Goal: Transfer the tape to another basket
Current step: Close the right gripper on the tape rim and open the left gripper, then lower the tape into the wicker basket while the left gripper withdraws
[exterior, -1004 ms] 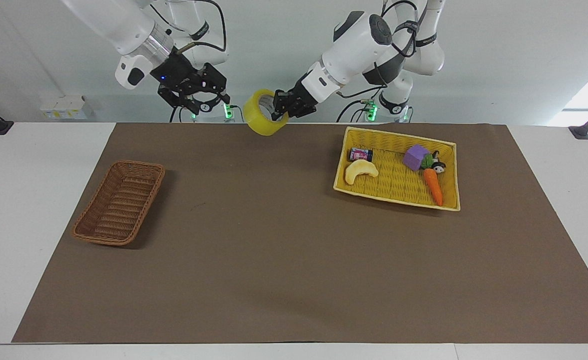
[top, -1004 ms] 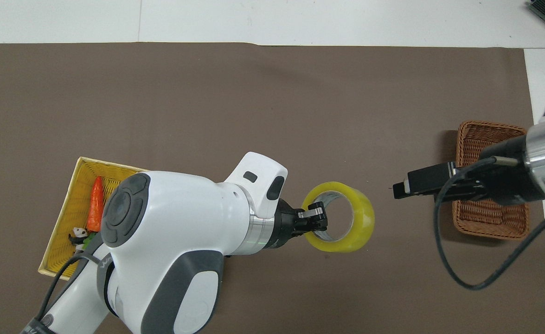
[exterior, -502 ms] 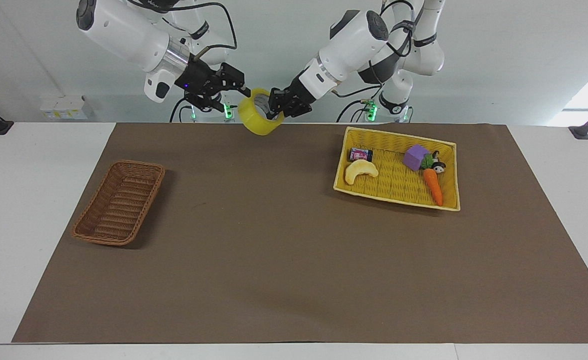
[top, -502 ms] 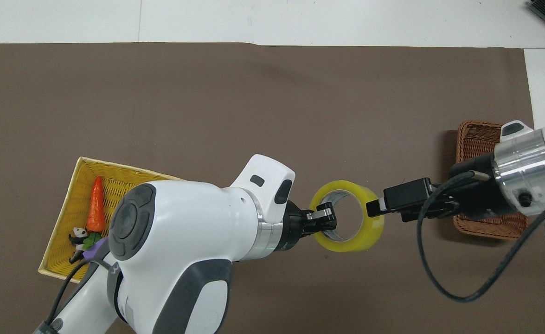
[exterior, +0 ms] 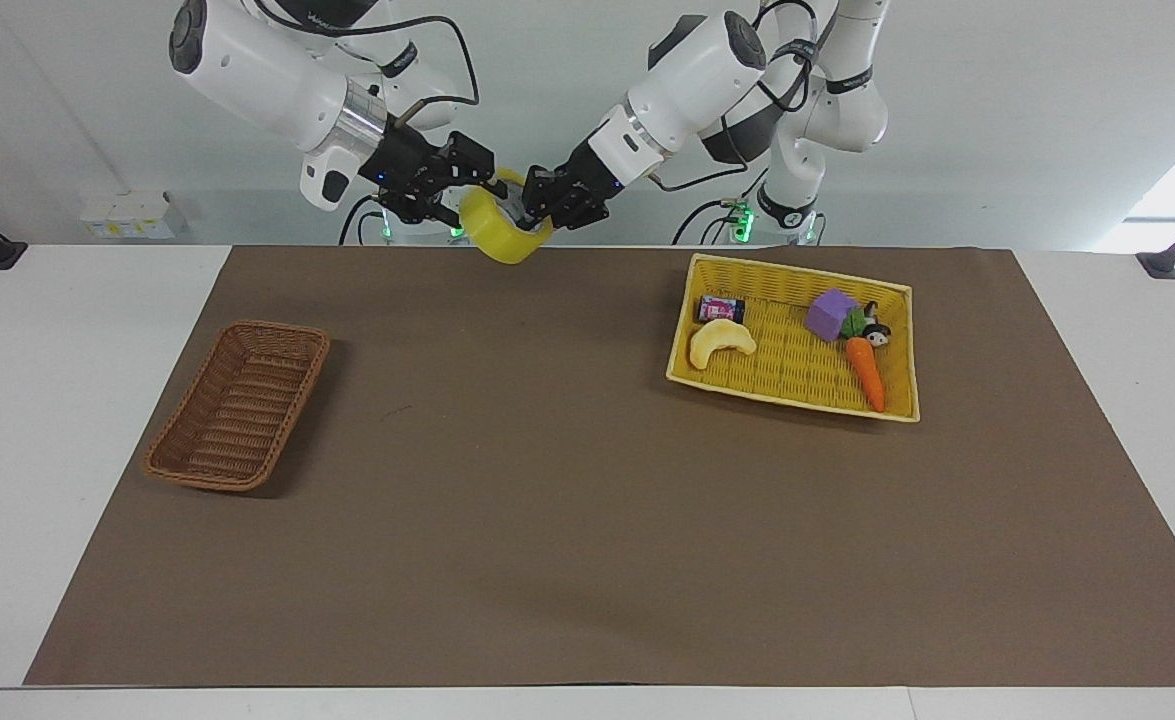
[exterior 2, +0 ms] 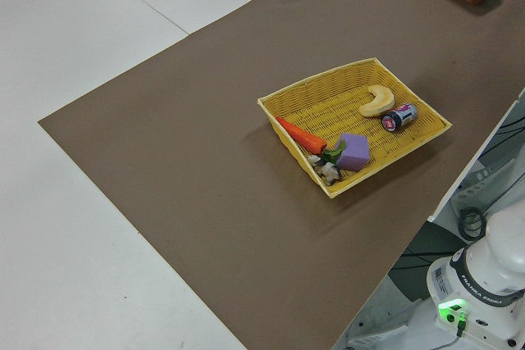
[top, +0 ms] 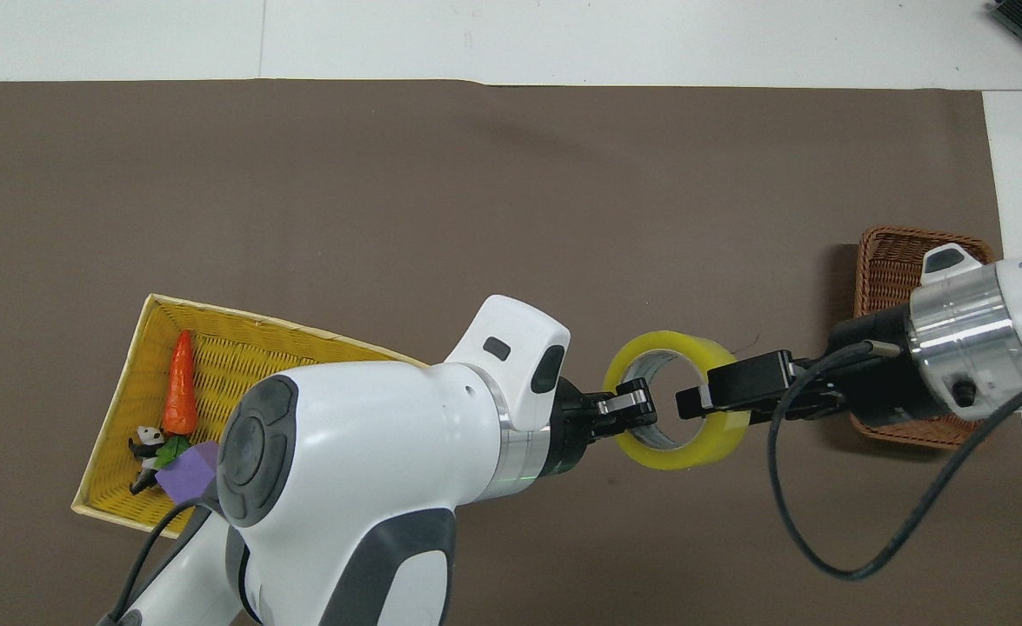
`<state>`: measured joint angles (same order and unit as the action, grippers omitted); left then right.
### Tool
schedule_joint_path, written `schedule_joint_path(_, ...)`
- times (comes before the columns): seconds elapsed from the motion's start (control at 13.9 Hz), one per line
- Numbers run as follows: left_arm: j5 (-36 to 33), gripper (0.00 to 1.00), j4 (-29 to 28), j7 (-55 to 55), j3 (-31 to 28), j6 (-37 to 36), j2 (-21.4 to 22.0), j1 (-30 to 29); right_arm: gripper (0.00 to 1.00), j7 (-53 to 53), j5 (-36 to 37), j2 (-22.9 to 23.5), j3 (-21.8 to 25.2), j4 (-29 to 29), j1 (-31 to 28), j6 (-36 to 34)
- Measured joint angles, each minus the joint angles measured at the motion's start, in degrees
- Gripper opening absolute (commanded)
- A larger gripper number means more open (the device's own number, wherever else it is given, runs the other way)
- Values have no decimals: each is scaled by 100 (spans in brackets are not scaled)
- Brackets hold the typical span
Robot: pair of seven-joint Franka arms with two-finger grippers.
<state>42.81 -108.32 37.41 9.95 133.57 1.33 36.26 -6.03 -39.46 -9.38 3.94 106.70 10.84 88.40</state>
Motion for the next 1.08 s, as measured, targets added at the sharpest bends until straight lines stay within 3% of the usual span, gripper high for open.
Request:
schedule_joint_path(0.07, 12, 0, 0, 3, 4, 25, 0, 19, 0, -6, 0, -4, 0, 1, 6, -1)
schedule_joint_path(0.22, 13, 26, -3, 23, 21, 35, -42, 36, 0, -39, -12, -12, -7, -9, 6, -6)
schedule_joint_path(0.29, 48, 46, 9, 29, 31, 69, -59, 49, 0, -44, -9, -9, -17, 0, 7, -4)
schedule_joint_path(0.36, 60, 95, 19, 61, 30, 91, -54, 56, 0, -44, -5, 4, -13, 5, 1, -3)
schedule_joint_path(0.43, 61, 100, 31, 97, 30, 108, -53, 56, 0, -44, -5, 12, -4, 5, -3, -3)
schedule_joint_path(0.86, 106, 100, 116, 928, -20, 149, 78, 33, 0, -20, 15, 26, 38, -2, -163, 24)
schedule_joint_path(1.08, 1120, 100, 119, 1096, -114, 348, 168, -204, 0, 405, 73, 27, 55, 0, -547, -10)
